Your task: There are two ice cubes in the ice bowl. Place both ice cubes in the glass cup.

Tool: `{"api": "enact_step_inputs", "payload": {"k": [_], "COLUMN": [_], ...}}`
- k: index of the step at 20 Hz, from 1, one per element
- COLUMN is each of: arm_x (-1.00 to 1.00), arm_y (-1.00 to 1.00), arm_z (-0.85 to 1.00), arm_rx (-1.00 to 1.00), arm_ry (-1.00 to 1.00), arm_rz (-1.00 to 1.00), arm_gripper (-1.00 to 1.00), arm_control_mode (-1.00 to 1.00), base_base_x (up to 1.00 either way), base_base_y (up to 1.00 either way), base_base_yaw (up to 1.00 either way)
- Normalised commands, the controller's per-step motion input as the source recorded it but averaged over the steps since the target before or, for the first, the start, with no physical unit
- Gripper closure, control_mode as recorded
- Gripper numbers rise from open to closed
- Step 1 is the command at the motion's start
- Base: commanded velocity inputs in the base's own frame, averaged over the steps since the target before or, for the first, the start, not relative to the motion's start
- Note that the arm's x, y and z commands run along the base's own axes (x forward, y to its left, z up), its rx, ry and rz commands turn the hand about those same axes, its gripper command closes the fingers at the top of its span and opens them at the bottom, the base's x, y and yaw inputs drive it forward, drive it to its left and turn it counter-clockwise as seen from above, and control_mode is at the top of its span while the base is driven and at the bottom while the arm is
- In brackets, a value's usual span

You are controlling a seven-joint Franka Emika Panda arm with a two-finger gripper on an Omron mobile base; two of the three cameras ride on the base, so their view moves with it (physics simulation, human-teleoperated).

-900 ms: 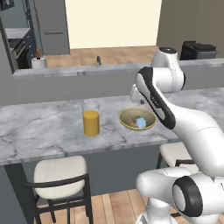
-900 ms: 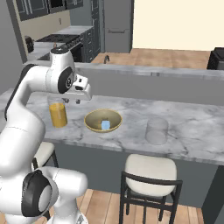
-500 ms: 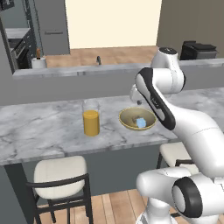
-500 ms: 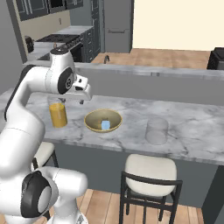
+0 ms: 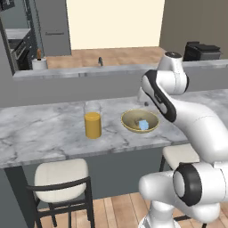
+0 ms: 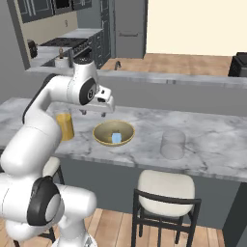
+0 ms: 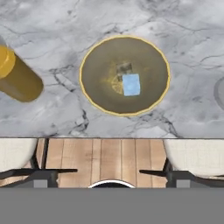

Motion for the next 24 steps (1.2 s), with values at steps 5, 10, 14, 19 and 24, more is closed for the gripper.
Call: {"api": "enact_step_inputs", "payload": {"k": [5,10,14,19,24], "arm_x": [0.39,0.25,0.36,0.34,0.33], "arm_y": [-0.29,0.0,0.0,0.0,-0.01], "arm_z": [-0.44,-0.32,-0.38,-0.36,-0.25], "arm_rx": [-0.03,-0.03,-0.02,0.0,0.0], "arm_ry": [0.06,0.11,0.11,0.07,0.0], "arm_rz": [-0.01,0.0,0.0,0.0,0.0], "arm_gripper": [-1.0,-1.0,-1.0,-1.0,-1.0], "arm_control_mode": [-1.0,-1.0,-1.0,-1.0,-1.0], "base_base_x": [0.0,0.0,0.0,0.0,0.0], "base_base_y": [0.0,0.0,0.0,0.0,0.0], "base_base_yaw": [0.0,0.0,0.0,0.0,0.0]}}
